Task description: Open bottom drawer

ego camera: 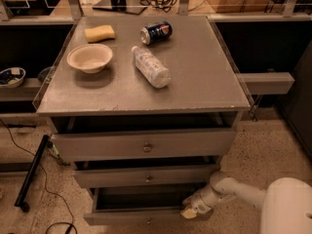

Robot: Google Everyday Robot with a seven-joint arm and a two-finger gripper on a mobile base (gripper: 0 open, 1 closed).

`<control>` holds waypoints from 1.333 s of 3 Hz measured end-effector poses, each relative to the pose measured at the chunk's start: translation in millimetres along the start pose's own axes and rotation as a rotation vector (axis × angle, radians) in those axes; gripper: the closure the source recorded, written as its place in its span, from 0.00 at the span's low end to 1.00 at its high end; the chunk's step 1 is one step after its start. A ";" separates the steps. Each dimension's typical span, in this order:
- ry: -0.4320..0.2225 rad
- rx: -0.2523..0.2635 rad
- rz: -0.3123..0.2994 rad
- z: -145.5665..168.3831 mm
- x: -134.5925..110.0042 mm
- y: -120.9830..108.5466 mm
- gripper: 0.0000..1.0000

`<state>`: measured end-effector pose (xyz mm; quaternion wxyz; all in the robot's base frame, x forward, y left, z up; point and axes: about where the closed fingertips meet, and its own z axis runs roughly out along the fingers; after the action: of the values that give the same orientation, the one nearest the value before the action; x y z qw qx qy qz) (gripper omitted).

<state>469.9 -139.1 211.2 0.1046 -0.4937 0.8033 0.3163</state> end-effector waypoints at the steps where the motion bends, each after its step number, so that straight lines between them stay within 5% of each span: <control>1: 0.000 0.000 0.000 -0.9 -1.9 -3.9 1.00; 3: 0.000 0.000 0.000 -2.7 -6.0 -12.4 1.00; 4: 0.000 0.000 0.000 -2.8 -6.2 -12.7 0.83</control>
Offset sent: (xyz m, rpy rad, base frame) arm -0.1147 -0.0211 0.0418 0.0326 -0.0081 -0.0613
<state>484.3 -140.3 211.2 0.1047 -0.4936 0.8033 0.3162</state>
